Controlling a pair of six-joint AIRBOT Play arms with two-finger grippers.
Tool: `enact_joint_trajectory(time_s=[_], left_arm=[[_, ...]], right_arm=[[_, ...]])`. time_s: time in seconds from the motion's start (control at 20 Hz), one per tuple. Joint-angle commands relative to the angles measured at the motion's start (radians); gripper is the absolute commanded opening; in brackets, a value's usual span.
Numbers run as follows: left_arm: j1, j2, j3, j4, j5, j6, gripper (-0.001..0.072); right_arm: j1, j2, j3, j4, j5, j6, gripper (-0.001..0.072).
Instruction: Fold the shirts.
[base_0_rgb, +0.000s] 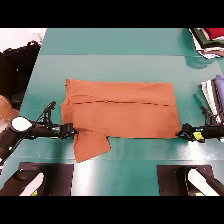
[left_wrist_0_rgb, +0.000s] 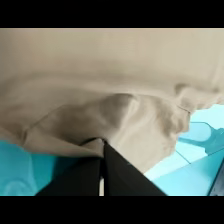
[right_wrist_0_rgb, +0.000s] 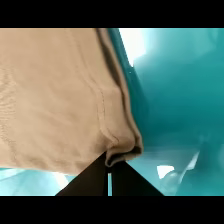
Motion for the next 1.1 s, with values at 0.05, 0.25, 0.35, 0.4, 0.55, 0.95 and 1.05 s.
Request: enact_joint_trajectory(time_s=[0.05,0.25,0.35,0.4,0.55,0.95,1.05], left_arm=[[0.0,0.026,0.064,0.058,-0.15,0.0,0.0022],[0.0,0.198,0.087,0.06,-0.239,-0.079,0.0022],[0.0,0.277,0.117,0.059,-0.357,-0.115,0.0023],[0.0,0.303,0.149,0.059,-0.397,-0.117,0.0023],[0.0,0.293,0.263,0.066,-0.367,-0.114,0.0023],[0.001,-0.121,0.448,0.285,0.044,-0.048,0.0025],[0.001,-0.268,0.509,0.286,0.124,-0.024,0.0025]], right_arm=[[0.031,0.073,0.089,-0.08,0.147,-0.013,0.0013],[0.006,0.266,0.108,-0.147,0.299,-0.012,0.0013],[0.002,0.357,0.109,-0.148,0.358,-0.008,0.0013],[0.014,0.39,0.114,-0.149,0.369,0.008,0.0012],[0.106,0.419,0.18,-0.149,0.367,0.038,0.0012],[0.236,-0.064,0.516,-0.145,0.197,0.073,0.0012],[0.266,-0.216,0.613,-0.137,0.18,0.074,0.0012]])
